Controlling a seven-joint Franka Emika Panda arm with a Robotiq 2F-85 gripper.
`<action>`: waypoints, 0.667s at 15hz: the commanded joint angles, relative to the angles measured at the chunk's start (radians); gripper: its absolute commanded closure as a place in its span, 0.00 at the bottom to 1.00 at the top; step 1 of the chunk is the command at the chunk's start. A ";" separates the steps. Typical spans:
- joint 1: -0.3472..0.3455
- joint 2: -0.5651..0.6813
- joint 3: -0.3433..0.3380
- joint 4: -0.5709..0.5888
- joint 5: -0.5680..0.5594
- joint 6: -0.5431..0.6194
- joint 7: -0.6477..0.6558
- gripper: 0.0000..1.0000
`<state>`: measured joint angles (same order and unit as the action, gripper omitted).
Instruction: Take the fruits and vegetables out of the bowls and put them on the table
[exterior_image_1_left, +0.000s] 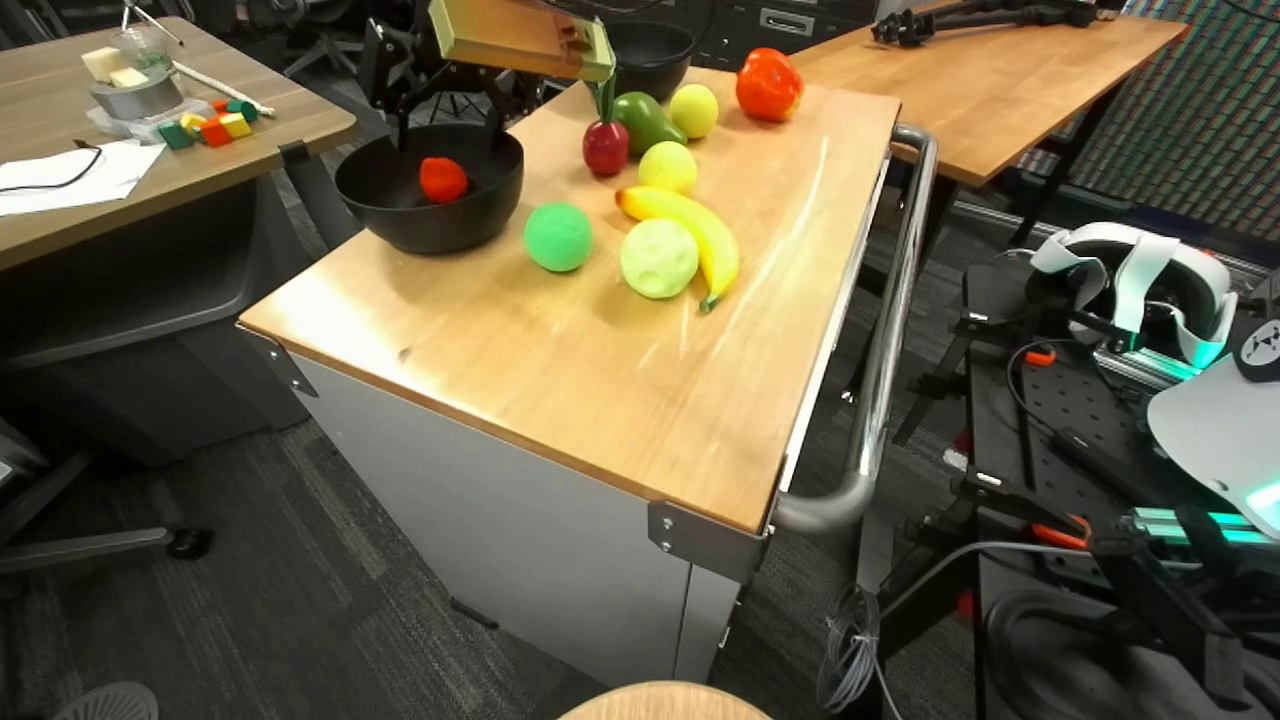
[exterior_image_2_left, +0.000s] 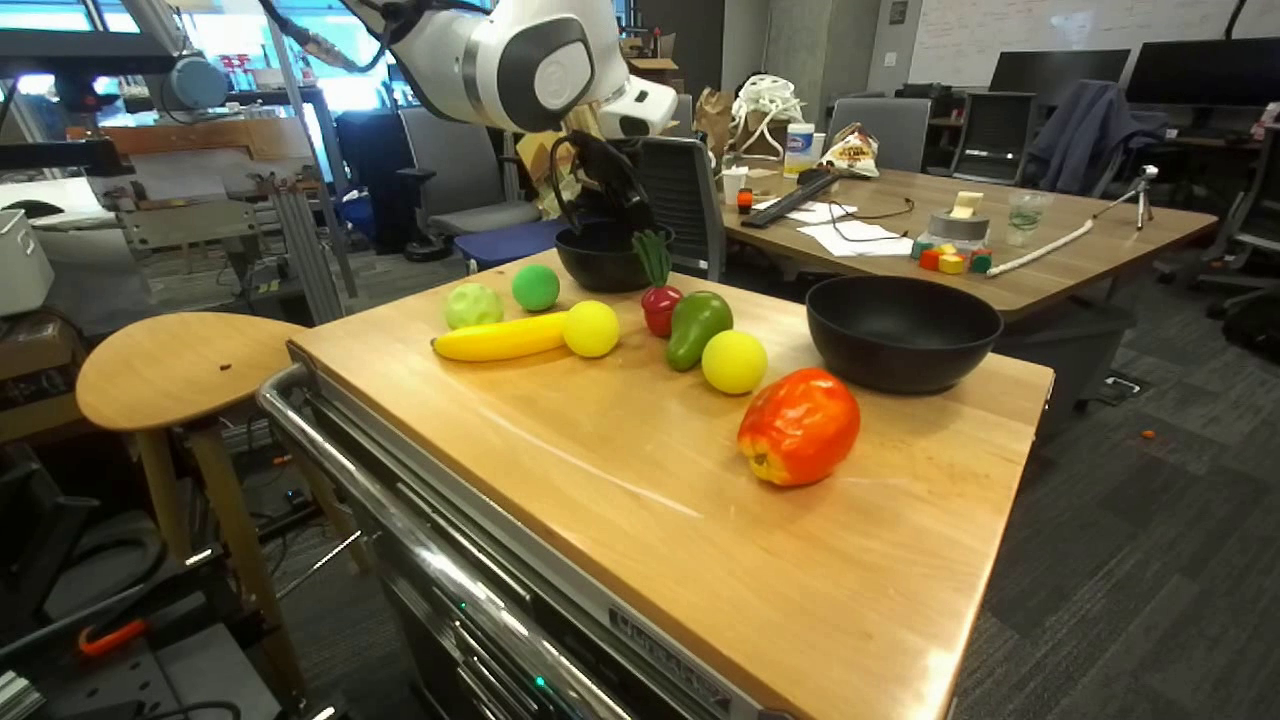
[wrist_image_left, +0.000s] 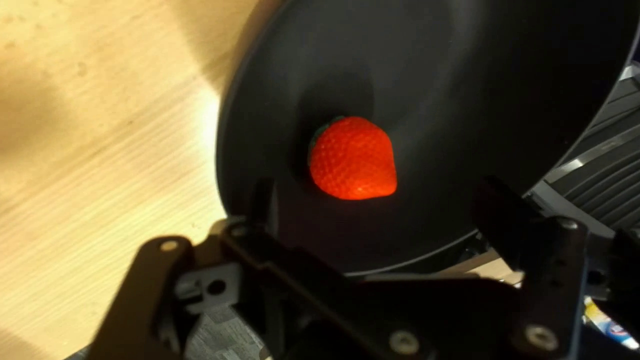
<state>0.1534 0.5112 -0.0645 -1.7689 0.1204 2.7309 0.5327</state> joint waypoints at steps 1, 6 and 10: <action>0.035 0.083 -0.046 0.103 -0.023 -0.043 0.054 0.13; 0.044 0.128 -0.063 0.134 -0.024 -0.085 0.068 0.52; 0.036 0.095 -0.048 0.112 -0.011 -0.082 0.053 0.73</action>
<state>0.1781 0.6204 -0.1064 -1.6717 0.1202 2.6716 0.5697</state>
